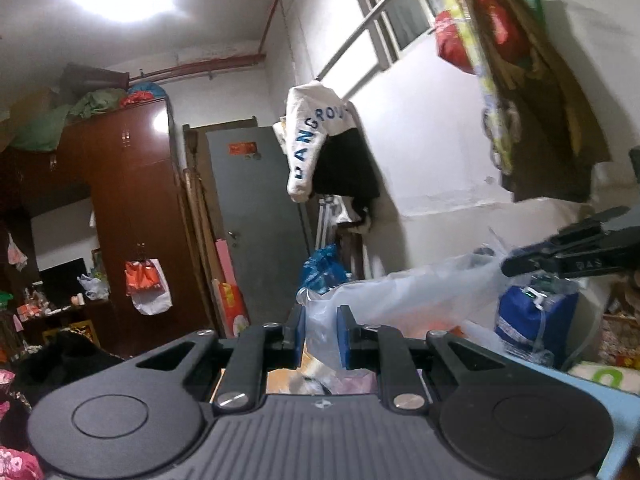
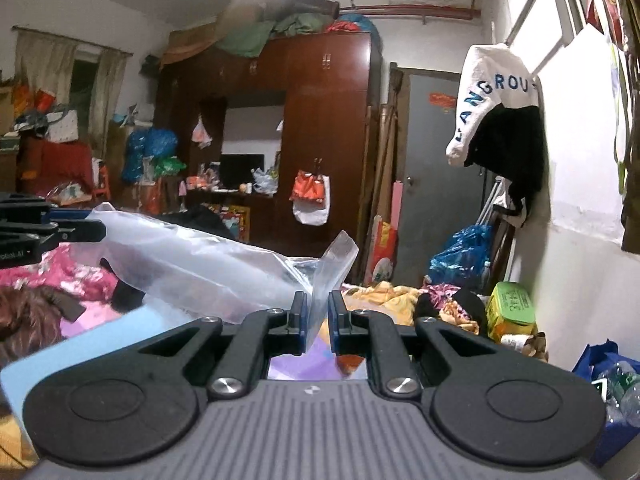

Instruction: Organize objects

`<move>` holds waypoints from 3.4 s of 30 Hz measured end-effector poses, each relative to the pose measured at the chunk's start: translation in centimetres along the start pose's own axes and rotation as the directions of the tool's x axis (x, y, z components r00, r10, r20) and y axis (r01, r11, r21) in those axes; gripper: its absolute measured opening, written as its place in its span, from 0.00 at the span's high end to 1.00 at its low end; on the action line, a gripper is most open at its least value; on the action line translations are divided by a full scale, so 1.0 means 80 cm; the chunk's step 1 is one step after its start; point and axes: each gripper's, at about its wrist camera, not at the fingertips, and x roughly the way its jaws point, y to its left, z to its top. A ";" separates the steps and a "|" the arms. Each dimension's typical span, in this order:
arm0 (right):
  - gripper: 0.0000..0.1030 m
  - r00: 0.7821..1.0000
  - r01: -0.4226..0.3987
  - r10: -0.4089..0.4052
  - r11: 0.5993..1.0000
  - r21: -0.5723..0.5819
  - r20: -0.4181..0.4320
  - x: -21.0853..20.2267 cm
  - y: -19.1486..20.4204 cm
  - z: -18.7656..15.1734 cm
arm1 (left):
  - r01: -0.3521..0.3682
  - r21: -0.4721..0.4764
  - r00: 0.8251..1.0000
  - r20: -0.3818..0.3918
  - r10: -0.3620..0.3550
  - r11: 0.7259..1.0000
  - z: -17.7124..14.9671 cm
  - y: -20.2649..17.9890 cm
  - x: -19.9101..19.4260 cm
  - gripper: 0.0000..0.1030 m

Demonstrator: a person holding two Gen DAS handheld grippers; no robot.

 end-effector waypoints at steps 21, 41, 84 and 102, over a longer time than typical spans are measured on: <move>0.88 0.978 0.076 -0.060 0.995 0.068 -0.201 0.127 -0.025 -0.026 | -0.032 -0.059 0.974 -0.225 0.018 0.998 -0.058 0.041 0.180 0.78; 0.00 0.989 0.068 -0.056 0.994 0.082 -0.139 0.118 -0.031 -0.022 | -0.021 -0.134 0.987 -0.159 0.000 0.991 -0.057 0.033 0.143 0.00; 0.00 0.993 0.081 -0.077 0.996 0.045 -0.095 0.040 0.009 -0.036 | 0.011 -0.137 0.990 -0.137 -0.030 0.990 -0.055 -0.004 0.034 0.00; 0.00 0.975 0.162 -0.141 0.980 0.115 -0.170 -0.037 0.049 -0.105 | -0.007 -0.164 0.979 -0.203 -0.026 0.986 -0.112 -0.045 -0.066 0.00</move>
